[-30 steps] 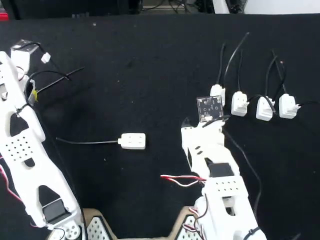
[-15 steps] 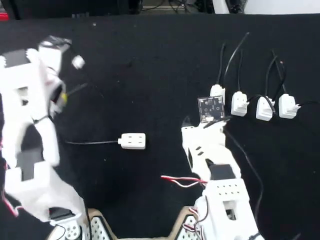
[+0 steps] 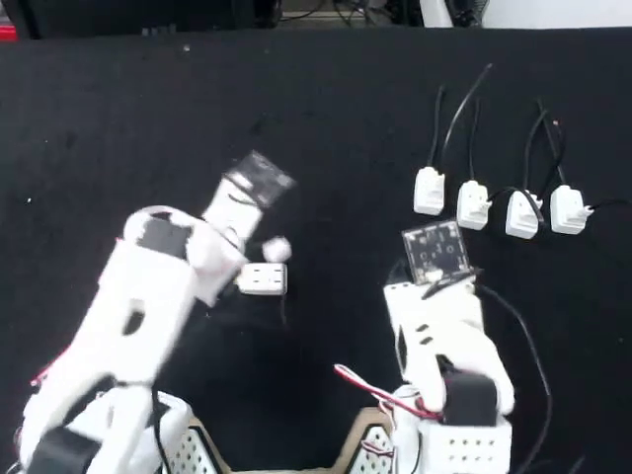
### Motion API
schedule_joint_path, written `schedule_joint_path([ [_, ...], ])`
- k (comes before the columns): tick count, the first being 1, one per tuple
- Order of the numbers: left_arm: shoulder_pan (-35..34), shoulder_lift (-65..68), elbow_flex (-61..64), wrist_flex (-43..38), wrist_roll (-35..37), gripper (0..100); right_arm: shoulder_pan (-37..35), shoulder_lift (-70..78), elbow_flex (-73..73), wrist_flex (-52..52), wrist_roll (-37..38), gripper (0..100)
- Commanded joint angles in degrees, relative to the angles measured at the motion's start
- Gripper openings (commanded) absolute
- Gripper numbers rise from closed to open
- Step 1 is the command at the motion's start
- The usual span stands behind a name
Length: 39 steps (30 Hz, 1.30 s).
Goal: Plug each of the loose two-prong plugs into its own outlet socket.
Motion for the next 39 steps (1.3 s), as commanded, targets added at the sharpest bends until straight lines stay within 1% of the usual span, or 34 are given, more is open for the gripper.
schedule_joint_path([
  [1,11.9,-8.4,5.1,-4.6,4.5,4,2.8,-4.0,-3.2,2.7,4.4,15.2],
  [3,14.7,-9.9,7.3,-5.2,6.0,8,2.8,-3.4,-3.2,2.9,5.2,15.2],
  [5,15.5,-10.4,8.7,-5.1,7.1,15,3.0,-2.3,-3.2,2.9,5.2,15.2],
  [8,14.8,-11.0,10.2,-3.7,8.5,27,2.9,-0.1,-3.6,2.5,5.2,15.2],
  [10,12.7,-11.1,9.7,-0.9,8.6,29,2.7,1.5,-3.6,2.1,5.2,15.2],
  [12,9.0,-11.1,7.3,2.6,8.4,28,2.6,3.2,-3.6,1.2,5.3,15.2],
  [14,3.6,-11.1,4.1,5.4,8.4,27,0.6,5.5,-3.6,1.0,7.4,15.2],
  [17,-8.3,-11.1,0.6,5.6,8.4,26,-8.0,10.2,-3.6,2.0,13.5,15.2],
  [20,-20.2,-10.4,1.3,2.8,8.8,26,-17.7,15.4,-3.8,2.5,16.7,15.2],
  [22,-26.7,-10.9,4.6,-0.8,8.8,26,-24.1,19.0,-4.1,2.1,17.4,15.2],
  [25,-34.9,-11.0,9.5,-7.4,8.9,26,-33.4,24.2,-5.4,1.1,18.0,15.2],
  [27,-39.0,-10.5,12.9,-11.6,11.3,26,-38.4,27.9,-6.8,-0.1,18.0,15.2],
  [31,-44.0,-10.5,21.1,-20.0,20.1,26,-45.9,37.0,-8.7,-3.1,18.1,15.2],
  [34,-46.3,-10.5,24.7,-24.5,25.1,26,-49.1,43.7,-10.2,-5.9,18.2,15.2],
  [36,-47.4,-10.5,26.2,-26.5,28.5,26,-50.1,47.6,-11.6,-7.3,20.6,15.2],
  [39,-48.0,-10.5,27.8,-27.9,32.2,26,-50.0,52.7,-13.8,-7.7,27.3,15.2],
])
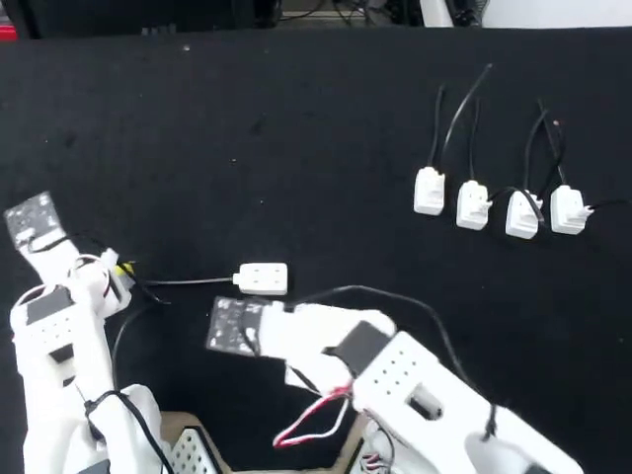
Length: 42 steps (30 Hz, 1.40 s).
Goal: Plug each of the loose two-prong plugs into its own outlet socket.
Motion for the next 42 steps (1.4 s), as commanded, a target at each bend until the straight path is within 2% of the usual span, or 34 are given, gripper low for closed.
schedule_joint_path([
  [1,-1.1,-0.7,1.0,-2.6,5.5,26,-1.1,7.4,-5.3,-1.9,9.2,15.2],
  [5,-1.1,-0.9,1.1,-2.5,5.7,26,-1.1,11.8,-6.8,-3.3,13.7,15.2],
  [22,-1.2,-1.2,0.8,-2.2,5.8,26,-1.0,26.2,-7.5,-21.4,14.0,14.6],
  [26,-1.2,-1.2,0.8,-2.2,5.8,26,-0.9,26.3,-7.6,-22.1,13.7,0.7],
  [27,-1.2,-1.2,0.8,-2.2,5.8,26,-0.3,26.3,-7.7,-21.7,13.6,2.8],
  [31,-1.2,-1.2,0.9,-2.2,5.8,26,6.3,24.1,-10.8,-16.9,13.6,0.9],
  [33,-1.1,-1.2,0.9,-2.3,5.8,26,9.1,20.6,-13.6,-12.2,10.5,1.0],
  [37,-0.7,-1.2,0.7,-2.2,5.8,26,10.8,12.8,-19.1,-4.1,-2.1,1.1],
  [39,-0.3,-1.2,0.5,-2.3,5.6,26,11.1,10.2,-21.0,-2.6,-6.7,1.1],
  [42,4.4,-1.2,-1.6,-2.2,5.3,26,12.7,8.5,-22.9,-4.3,-11.3,1.1],
])
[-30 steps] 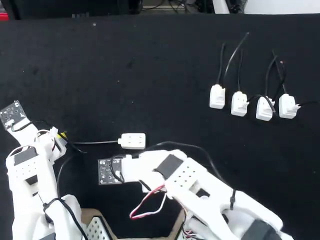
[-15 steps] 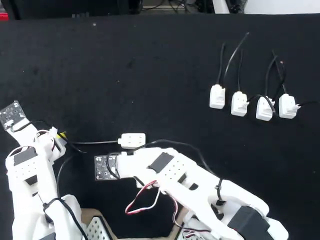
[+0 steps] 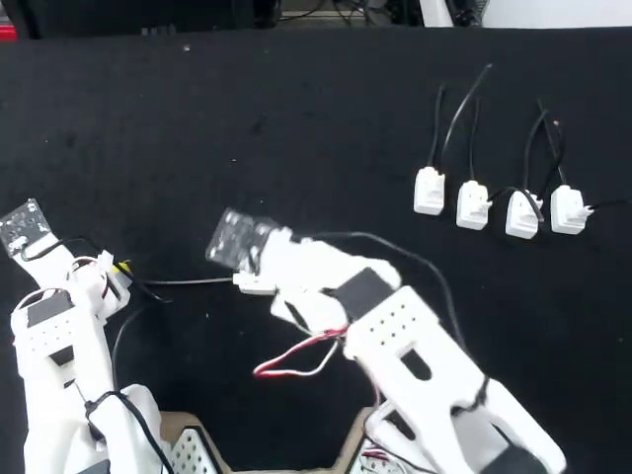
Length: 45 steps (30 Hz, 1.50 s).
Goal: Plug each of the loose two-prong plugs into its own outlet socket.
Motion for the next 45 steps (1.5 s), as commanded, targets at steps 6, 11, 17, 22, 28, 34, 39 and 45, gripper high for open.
schedule_joint_path([
  [6,19.5,-1.3,-8.5,-0.3,-8.0,26,7.2,-4.4,3.5,-16.8,-21.6,1.1],
  [11,25.6,-1.3,-6.8,-0.5,-7.8,26,7.3,-4.4,11.8,-28.0,-21.5,1.1],
  [17,22.8,-1.4,-4.7,-0.3,-7.6,26,5.0,-4.4,13.2,-30.0,-21.5,1.1],
  [22,18.9,-6.2,-2.8,0.8,-6.0,26,-3.3,-4.4,13.7,-30.2,-21.4,1.1],
  [28,22.3,-25.8,2.4,7.6,-5.5,26,-4.6,-4.4,13.8,-30.2,-21.4,1.1],
  [34,22.7,-44.8,8.3,11.3,-5.5,26,-10.0,-4.4,19.1,-36.6,-19.0,1.1],
  [39,26.2,-50.4,9.7,13.7,-5.5,26,-12.3,-4.4,21.7,-40.4,-15.4,1.1],
  [45,32.7,-50.9,11.1,13.5,-7.7,26,-12.1,-4.4,21.6,-40.5,-15.4,1.1],
])
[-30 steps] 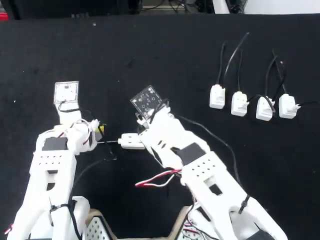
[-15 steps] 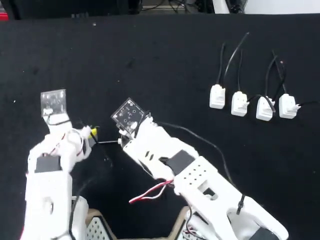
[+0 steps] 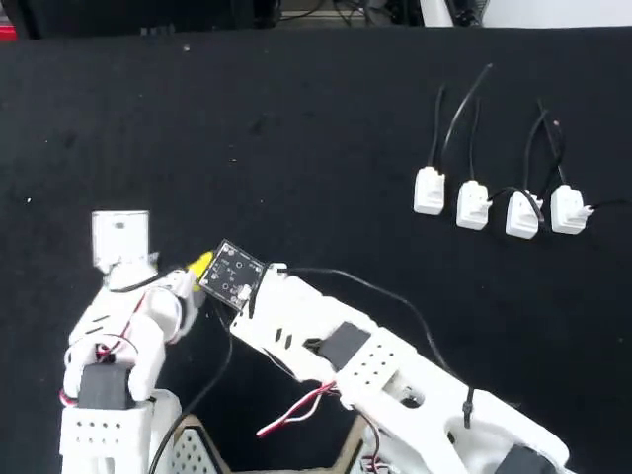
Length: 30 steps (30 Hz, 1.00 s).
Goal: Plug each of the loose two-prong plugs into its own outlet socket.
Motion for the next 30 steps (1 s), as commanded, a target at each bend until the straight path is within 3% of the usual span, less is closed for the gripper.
schedule_joint_path([
  [1,3.2,-0.7,0.2,0.0,-1.8,26,-0.9,-1.6,-0.3,-1.6,0.4,1.1],
  [7,3.4,-0.4,3.4,-2.0,-4.3,26,-0.9,-5.2,-1.3,1.6,0.5,1.1],
  [18,2.9,-0.7,3.6,-2.0,-4.5,26,-0.8,-29.9,5.8,9.7,0.4,1.1],
  [24,2.8,-0.7,3.6,-2.0,-4.5,26,-0.3,-30.1,6.8,9.9,0.4,1.1],
  [30,-6.5,-0.8,2.7,-2.9,-3.6,26,1.7,-24.1,0.8,23.1,-2.8,3.0],
])
